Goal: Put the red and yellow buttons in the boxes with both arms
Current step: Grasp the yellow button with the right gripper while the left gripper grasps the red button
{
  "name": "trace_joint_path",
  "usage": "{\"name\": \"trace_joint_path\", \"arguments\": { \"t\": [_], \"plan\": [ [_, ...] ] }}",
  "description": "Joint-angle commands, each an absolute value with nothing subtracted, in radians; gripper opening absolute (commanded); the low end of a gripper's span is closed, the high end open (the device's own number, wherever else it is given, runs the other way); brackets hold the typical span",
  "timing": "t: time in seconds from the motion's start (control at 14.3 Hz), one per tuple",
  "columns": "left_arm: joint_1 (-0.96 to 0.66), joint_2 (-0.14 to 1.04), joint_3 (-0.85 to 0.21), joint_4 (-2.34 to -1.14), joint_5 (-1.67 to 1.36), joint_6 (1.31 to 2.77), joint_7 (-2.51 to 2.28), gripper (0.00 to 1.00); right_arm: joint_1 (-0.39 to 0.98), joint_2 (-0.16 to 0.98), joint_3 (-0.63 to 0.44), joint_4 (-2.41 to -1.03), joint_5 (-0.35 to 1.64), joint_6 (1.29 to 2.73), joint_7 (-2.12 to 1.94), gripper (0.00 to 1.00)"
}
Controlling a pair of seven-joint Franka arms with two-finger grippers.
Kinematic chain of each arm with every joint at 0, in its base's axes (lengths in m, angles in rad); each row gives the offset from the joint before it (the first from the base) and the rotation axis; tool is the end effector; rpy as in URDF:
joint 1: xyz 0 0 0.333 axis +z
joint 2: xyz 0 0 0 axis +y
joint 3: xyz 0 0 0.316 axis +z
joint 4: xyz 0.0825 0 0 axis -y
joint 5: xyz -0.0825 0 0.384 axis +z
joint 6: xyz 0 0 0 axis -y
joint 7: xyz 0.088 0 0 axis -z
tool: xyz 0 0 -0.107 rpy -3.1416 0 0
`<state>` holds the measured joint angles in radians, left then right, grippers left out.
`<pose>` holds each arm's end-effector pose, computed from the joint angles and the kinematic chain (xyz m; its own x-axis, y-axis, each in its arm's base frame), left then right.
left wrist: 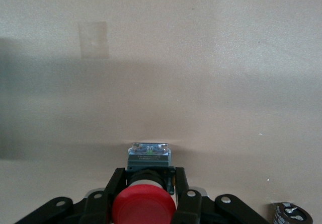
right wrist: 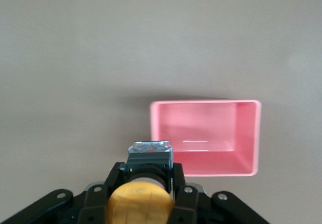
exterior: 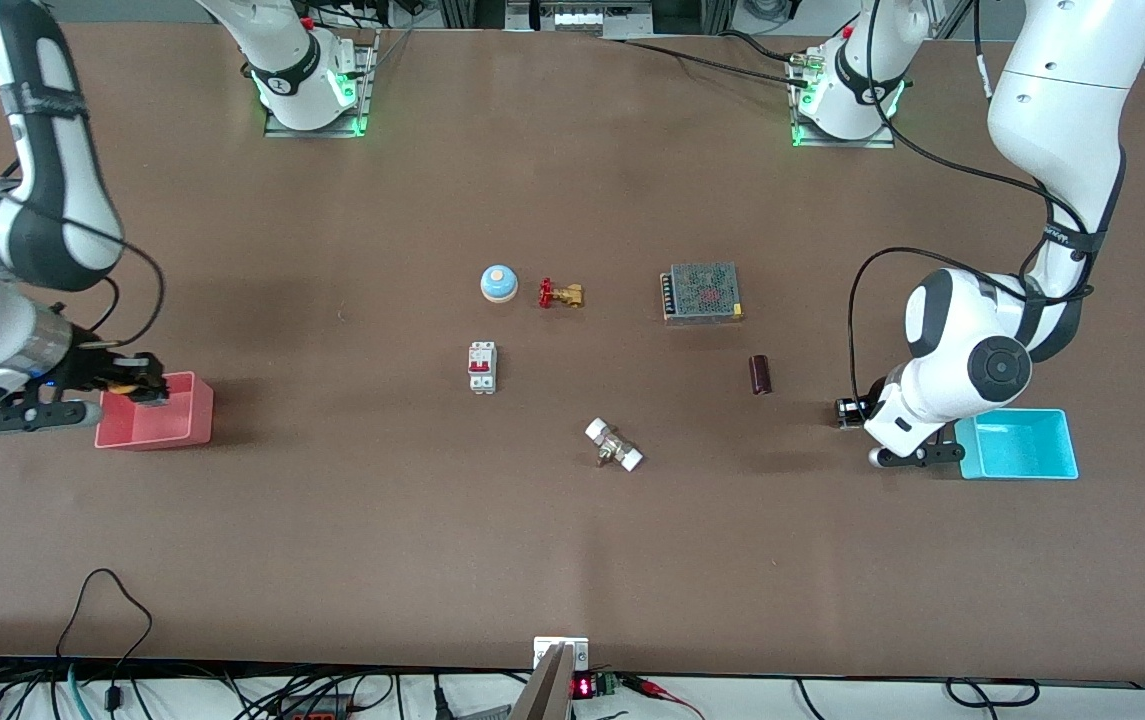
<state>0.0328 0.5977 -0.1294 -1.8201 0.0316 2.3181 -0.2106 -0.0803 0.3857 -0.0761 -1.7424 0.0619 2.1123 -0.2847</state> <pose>0.6371 -0.0564 0.2023 0.9888 0.1078 -0.1028 0.1115 -0.9933 0.0308 0.6443 -0.0944 0.3539 0.9948 0.1013 -0.0074 0.1011 -0.9945 -0.0271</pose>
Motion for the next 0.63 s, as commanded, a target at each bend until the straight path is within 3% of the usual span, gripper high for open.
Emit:
{"name": "trace_joint_path", "arguments": {
  "t": [0.0,0.28,0.56],
  "plan": [
    [0.035,0.614,-0.132,-1.799,0.014,2.318,-0.209,0.34,-0.101,0.506,-0.098,-1.648,0.127,2.103,-0.347,0.00],
    [0.035,0.598,-0.130,-1.801,0.018,2.313,-0.203,0.18,-0.117,0.574,-0.098,-1.647,0.129,2.180,-0.350,0.00],
    [0.064,0.485,-0.130,-1.801,0.018,2.252,-0.118,0.05,-0.149,0.621,-0.098,-1.652,0.132,2.220,-0.353,0.00]
  ]
}}
